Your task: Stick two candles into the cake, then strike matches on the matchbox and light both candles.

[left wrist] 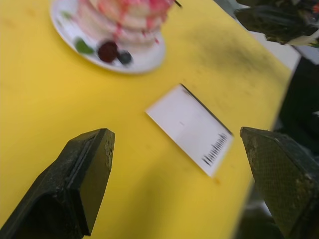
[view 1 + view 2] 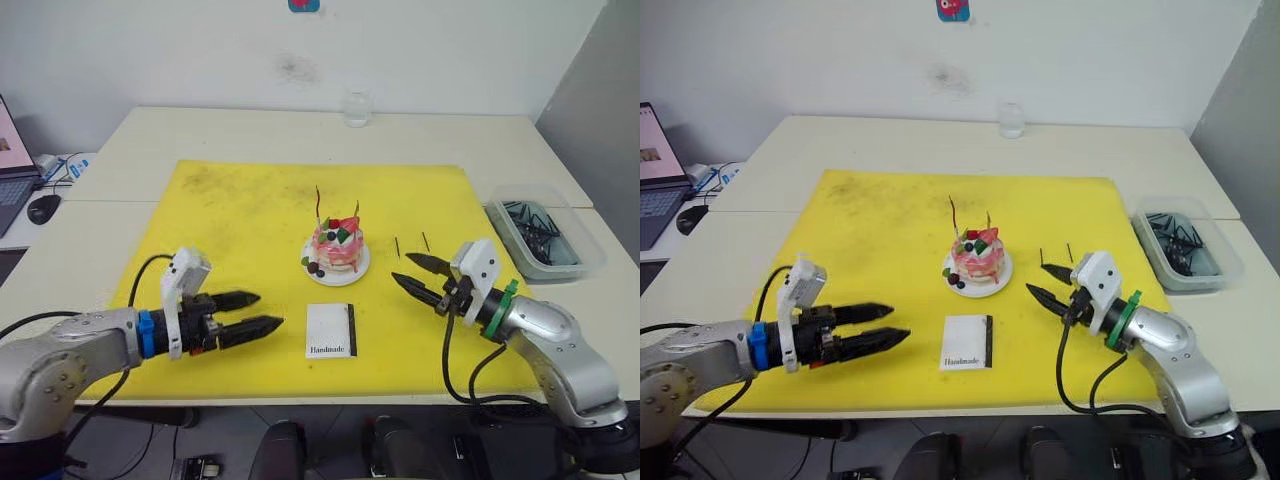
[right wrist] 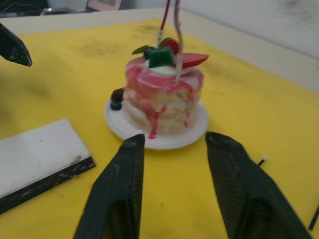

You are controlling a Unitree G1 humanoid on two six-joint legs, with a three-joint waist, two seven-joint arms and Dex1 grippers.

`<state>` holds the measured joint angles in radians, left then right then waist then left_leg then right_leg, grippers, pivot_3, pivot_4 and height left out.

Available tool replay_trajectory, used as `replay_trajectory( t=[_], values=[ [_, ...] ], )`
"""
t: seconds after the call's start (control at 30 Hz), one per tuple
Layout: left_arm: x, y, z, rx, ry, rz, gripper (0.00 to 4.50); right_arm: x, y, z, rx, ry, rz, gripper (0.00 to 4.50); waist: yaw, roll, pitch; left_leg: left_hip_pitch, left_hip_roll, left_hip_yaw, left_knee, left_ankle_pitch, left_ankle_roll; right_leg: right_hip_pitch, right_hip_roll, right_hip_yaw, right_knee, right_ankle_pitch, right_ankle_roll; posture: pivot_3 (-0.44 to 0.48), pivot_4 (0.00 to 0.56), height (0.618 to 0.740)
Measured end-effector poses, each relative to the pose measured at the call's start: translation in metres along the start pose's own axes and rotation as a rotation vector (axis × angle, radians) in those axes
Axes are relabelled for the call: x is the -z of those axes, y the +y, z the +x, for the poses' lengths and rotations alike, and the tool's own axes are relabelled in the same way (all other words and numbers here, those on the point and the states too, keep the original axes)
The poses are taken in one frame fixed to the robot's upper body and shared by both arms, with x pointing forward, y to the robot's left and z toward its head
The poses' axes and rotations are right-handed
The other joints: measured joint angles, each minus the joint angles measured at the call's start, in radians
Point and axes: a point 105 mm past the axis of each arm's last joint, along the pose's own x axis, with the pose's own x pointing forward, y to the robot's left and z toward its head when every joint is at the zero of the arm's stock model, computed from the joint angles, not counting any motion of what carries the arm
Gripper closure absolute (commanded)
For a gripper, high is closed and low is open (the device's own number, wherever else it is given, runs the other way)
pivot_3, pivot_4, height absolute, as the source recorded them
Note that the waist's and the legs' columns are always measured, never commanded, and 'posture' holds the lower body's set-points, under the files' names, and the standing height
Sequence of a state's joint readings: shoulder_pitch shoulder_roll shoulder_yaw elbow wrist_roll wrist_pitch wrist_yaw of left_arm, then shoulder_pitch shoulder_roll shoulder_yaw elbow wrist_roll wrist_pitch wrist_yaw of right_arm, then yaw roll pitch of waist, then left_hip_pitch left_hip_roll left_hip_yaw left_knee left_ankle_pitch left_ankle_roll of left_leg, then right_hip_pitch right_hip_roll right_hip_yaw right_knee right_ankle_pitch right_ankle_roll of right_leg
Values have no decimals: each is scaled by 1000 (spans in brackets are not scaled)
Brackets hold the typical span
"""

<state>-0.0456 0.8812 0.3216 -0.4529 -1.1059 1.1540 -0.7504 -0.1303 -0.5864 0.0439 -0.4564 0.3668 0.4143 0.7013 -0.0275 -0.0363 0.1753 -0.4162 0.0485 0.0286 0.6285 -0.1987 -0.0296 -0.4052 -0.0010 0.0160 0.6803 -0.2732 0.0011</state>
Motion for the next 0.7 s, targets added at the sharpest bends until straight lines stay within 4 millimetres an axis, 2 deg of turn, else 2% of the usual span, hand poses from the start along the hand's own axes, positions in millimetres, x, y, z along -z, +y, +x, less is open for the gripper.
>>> replay_trajectory(
  t=[0.1, 0.6, 0.7],
  values=[
    [8, -4, 2, 36, 30, -105, 0, 3, 3, -4, -45, 43, -10, 4456, 0, 0, 0, 0, 0, 0, 0, 0, 0, 0, 0, 0, 0, 0, 0, 0, 150, 740],
    [18, 3, 33, -2, 27, -175, 0, 28, 26, -3, -171, 193, 21, 4456, 2, -1, 0, 0, -1, 0, 0, 0, 0, 0, 0, 0, 0, 0, 0, 0, 150, 740],
    [16, 7, 39, -10, 26, -197, 0, 27, 28, 2, -192, 204, 4, 4456, 2, -1, 0, 0, -1, 0, 0, 0, 0, 0, 0, 0, 0, 0, 0, 0, 150, 740]
  ],
)
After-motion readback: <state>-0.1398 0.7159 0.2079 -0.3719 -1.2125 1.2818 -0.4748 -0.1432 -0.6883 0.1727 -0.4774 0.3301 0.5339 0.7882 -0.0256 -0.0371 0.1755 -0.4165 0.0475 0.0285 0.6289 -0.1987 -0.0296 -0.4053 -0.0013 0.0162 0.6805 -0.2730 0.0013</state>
